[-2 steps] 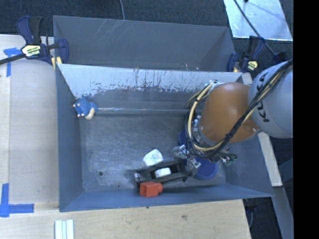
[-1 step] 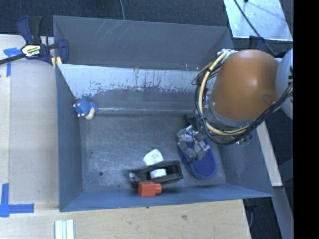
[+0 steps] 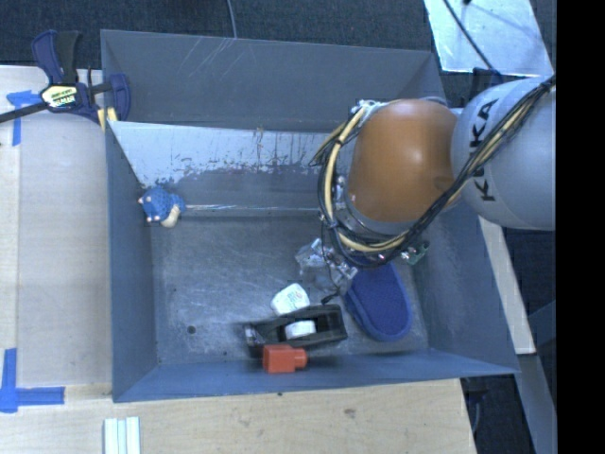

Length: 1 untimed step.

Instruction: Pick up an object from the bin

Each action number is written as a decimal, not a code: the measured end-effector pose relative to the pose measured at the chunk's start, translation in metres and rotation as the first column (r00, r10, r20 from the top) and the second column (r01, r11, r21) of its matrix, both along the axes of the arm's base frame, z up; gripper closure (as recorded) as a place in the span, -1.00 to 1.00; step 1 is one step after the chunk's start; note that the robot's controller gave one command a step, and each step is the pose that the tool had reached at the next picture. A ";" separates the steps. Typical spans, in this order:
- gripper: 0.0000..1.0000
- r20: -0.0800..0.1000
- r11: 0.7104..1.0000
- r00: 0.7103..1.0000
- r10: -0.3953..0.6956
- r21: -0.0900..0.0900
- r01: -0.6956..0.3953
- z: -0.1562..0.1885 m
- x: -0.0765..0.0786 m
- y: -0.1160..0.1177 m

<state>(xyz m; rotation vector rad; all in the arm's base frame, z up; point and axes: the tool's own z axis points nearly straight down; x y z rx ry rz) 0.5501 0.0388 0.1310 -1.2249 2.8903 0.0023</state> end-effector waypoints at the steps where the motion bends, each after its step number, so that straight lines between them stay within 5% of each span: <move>1: -1.00 0.003 1.000 1.000 -0.003 0.000 0.003 0.002 0.001 -0.001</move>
Offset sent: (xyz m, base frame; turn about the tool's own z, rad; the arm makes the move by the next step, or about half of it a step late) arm 0.0000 0.0000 0.0000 0.0000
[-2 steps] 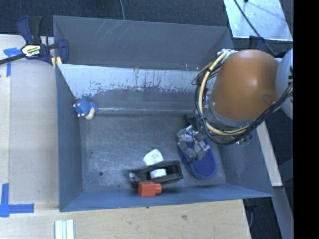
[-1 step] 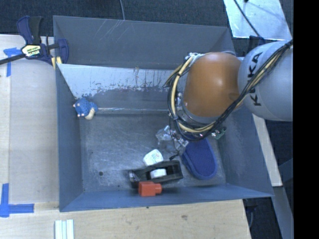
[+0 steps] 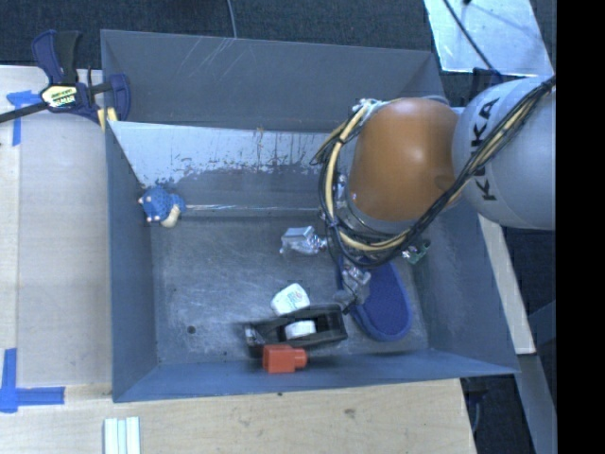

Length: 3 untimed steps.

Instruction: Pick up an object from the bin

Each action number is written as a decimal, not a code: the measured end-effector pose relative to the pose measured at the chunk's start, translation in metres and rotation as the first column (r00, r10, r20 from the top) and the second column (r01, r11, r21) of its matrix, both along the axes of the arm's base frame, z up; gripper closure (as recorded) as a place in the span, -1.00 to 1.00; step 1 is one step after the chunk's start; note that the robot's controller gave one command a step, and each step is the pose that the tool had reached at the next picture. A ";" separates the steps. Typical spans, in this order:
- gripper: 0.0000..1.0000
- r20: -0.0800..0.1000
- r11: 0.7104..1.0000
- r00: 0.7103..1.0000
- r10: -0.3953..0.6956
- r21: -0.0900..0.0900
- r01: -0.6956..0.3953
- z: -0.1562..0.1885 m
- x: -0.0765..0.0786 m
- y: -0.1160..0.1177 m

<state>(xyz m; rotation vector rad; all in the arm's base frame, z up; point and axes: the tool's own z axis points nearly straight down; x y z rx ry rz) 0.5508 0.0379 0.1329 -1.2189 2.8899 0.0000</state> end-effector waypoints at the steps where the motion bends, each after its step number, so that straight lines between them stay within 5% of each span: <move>1: -1.00 0.006 0.989 0.989 0.147 -0.006 -0.147 -0.061 -0.030 -0.001; 2: 1.00 0.026 0.990 0.989 0.144 -0.004 -0.143 -0.058 -0.025 0.000; 3: 1.00 0.008 0.992 0.992 0.124 -0.002 -0.124 0.054 -0.006 0.005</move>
Offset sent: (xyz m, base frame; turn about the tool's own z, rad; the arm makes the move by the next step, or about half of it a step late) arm -0.0329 0.0023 -0.0618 -0.1496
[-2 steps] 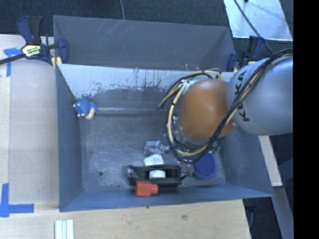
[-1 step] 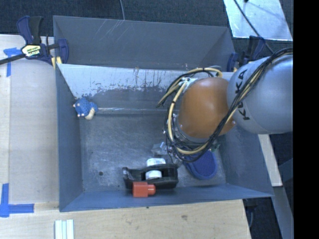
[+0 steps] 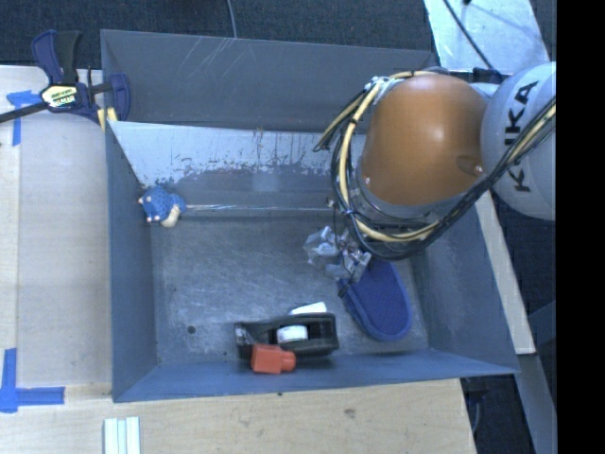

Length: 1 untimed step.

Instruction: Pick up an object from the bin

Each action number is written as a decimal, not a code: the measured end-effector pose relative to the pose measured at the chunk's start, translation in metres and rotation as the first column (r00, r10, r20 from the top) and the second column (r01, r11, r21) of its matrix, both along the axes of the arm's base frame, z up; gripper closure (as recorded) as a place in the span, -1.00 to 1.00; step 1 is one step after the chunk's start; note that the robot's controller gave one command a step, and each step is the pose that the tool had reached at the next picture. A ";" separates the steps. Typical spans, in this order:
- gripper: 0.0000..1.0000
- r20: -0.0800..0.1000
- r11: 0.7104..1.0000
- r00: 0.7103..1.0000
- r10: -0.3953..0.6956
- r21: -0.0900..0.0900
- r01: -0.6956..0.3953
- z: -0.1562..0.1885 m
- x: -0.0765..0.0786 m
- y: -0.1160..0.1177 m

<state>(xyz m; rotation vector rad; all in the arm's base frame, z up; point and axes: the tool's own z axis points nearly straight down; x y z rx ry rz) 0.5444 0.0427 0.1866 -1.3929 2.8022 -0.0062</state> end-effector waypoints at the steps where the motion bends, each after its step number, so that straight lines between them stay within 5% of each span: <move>1: 1.00 -0.014 0.961 0.961 0.276 -0.001 -0.276 -0.040 0.002 -0.040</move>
Offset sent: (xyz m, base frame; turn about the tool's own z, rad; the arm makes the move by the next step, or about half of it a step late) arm 0.0021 -0.0395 -0.0389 -0.2819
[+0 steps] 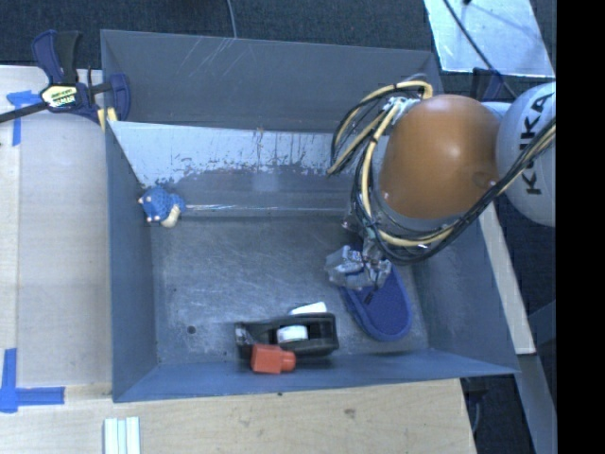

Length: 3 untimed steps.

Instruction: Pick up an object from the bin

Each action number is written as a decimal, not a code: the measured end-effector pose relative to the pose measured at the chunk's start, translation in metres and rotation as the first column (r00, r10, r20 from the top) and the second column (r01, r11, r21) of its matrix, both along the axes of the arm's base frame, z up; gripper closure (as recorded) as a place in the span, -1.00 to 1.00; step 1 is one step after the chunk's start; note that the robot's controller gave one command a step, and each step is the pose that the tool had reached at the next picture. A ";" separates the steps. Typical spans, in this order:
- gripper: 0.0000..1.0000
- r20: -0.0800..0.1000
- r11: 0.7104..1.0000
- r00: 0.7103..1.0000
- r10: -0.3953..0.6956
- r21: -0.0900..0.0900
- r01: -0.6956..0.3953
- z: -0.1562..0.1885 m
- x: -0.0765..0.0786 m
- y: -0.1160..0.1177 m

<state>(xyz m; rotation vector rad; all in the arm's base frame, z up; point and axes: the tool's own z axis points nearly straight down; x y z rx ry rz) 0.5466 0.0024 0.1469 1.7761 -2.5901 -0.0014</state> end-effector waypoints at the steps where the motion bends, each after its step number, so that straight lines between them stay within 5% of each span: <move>1: 1.00 -0.003 0.995 0.995 -0.099 0.002 0.099 -0.076 0.025 -0.038; 2: 1.00 0.011 0.997 0.997 -0.073 0.001 0.073 0.051 -0.027 -0.024; 3: 1.00 -0.001 0.963 0.963 0.269 0.003 -0.269 -0.009 -0.021 0.006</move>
Offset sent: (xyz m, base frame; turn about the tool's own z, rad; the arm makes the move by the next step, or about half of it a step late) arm 0.0247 -0.0384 -0.0769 0.0954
